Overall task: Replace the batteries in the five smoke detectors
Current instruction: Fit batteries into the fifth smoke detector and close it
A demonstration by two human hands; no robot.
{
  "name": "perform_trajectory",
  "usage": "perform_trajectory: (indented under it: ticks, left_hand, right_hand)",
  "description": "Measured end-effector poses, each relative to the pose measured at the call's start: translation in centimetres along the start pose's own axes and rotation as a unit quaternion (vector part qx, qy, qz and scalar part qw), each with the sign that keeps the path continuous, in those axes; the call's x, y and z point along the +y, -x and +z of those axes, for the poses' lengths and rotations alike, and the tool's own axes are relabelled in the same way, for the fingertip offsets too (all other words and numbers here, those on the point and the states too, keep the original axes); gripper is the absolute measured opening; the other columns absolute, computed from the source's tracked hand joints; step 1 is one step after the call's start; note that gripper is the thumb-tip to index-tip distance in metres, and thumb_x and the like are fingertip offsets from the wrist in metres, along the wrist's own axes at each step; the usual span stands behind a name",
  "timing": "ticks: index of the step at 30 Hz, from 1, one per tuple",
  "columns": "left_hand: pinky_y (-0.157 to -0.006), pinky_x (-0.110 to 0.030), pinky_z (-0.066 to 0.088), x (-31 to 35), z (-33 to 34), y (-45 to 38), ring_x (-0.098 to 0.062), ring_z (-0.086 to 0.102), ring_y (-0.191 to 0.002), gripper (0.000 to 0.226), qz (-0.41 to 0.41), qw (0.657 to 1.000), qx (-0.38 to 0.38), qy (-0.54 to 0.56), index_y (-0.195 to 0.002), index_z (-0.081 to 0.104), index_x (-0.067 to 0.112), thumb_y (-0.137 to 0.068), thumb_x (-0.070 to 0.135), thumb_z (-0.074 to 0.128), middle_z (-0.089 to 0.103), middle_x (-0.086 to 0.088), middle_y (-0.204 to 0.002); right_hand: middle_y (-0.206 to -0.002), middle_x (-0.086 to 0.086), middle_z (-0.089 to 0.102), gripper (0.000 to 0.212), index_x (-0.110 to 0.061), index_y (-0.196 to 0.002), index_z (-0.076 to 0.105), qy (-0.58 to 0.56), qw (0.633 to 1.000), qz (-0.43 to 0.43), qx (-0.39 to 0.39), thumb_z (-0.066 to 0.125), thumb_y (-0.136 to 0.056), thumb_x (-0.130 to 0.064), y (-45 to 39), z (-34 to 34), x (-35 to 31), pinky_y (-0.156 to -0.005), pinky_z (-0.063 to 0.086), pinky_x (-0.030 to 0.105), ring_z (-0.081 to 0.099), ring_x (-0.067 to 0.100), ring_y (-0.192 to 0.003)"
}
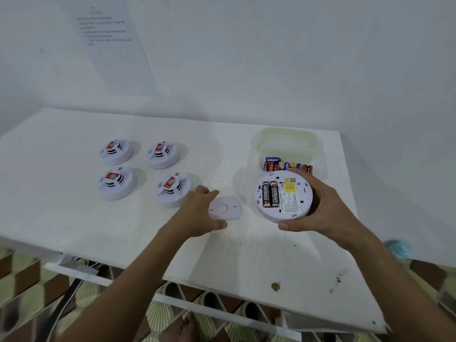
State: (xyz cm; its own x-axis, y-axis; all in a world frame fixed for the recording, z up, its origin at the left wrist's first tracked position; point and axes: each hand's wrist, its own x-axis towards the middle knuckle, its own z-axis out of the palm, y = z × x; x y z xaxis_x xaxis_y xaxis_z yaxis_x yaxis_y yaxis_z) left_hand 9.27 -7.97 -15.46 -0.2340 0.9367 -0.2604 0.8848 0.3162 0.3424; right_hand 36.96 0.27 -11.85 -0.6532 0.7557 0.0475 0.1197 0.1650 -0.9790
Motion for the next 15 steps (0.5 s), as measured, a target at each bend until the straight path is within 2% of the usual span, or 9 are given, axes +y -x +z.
perform_trajectory:
  ticks: [4,7,9,11,12,15]
  left_hand:
    - [-0.101,-0.038,0.044,-0.3,0.2,-0.1,-0.024,0.044,-0.123,0.089,-0.003,1.000,-0.002,0.015,-0.146,0.040,0.020,-0.071,0.053,0.077,0.045,-0.003,-0.139]
    - [-0.090,-0.030,0.046,-0.4,0.4,0.4,-0.021,0.051,-0.111,0.078,-0.009,0.999,0.017,0.030,-0.138,0.050,0.017,-0.073,0.052,0.077,0.053,-0.002,-0.130]
    - [-0.073,-0.023,0.046,-0.5,0.7,0.9,-0.021,0.054,-0.095,0.060,-0.001,0.999,0.038,0.024,-0.116,0.063,0.014,-0.073,0.054,0.075,0.056,-0.001,-0.110]
    - [-0.060,-0.019,0.037,-0.7,0.7,1.5,-0.020,0.052,-0.083,0.049,0.004,0.997,0.067,0.039,-0.095,0.065,0.013,-0.070,0.055,0.076,0.049,0.003,-0.092]
    - [-0.060,-0.019,0.038,-0.7,0.4,1.9,-0.018,0.052,-0.081,0.049,0.005,0.995,0.085,0.059,-0.096,0.066,0.014,-0.070,0.053,0.077,0.048,0.004,-0.092]
    - [-0.067,-0.015,0.039,-0.2,-1.9,2.9,-0.011,0.051,-0.083,0.064,0.013,0.978,0.179,0.108,-0.118,0.065,0.012,-0.068,0.049,0.081,0.053,0.001,-0.105]
  right_hand:
    - [-0.128,-0.005,0.065,0.098,-0.029,-0.136,0.054,0.003,1.000,0.004,-0.015,0.095,-0.049,-0.014,-0.1,0.1,-0.1,-0.087,0.060,0.036,0.061,0.016,-0.119]
    - [-0.127,-0.008,0.065,0.098,-0.029,-0.136,0.054,0.005,1.000,0.003,-0.022,0.096,-0.050,-0.009,-0.2,0.4,-0.2,-0.086,0.059,0.033,0.061,0.013,-0.118]
    - [-0.124,-0.010,0.066,0.097,-0.030,-0.134,0.055,0.007,1.000,0.000,-0.023,0.096,-0.051,-0.004,-0.2,0.7,-0.2,-0.082,0.058,0.026,0.062,0.010,-0.116]
    - [-0.124,-0.010,0.067,0.096,-0.029,-0.134,0.055,0.007,1.000,-0.001,-0.022,0.095,-0.051,-0.003,-0.3,0.9,-0.3,-0.081,0.058,0.025,0.062,0.010,-0.115]
    - [-0.124,-0.009,0.066,0.096,-0.029,-0.135,0.055,0.005,1.000,-0.001,-0.022,0.095,-0.051,-0.003,-0.3,1.1,-0.3,-0.081,0.058,0.026,0.062,0.010,-0.116]
    - [-0.125,-0.010,0.066,0.098,-0.030,-0.135,0.054,0.007,1.000,0.001,-0.015,0.096,-0.049,-0.009,-0.6,1.7,-0.5,-0.084,0.059,0.027,0.061,0.010,-0.116]
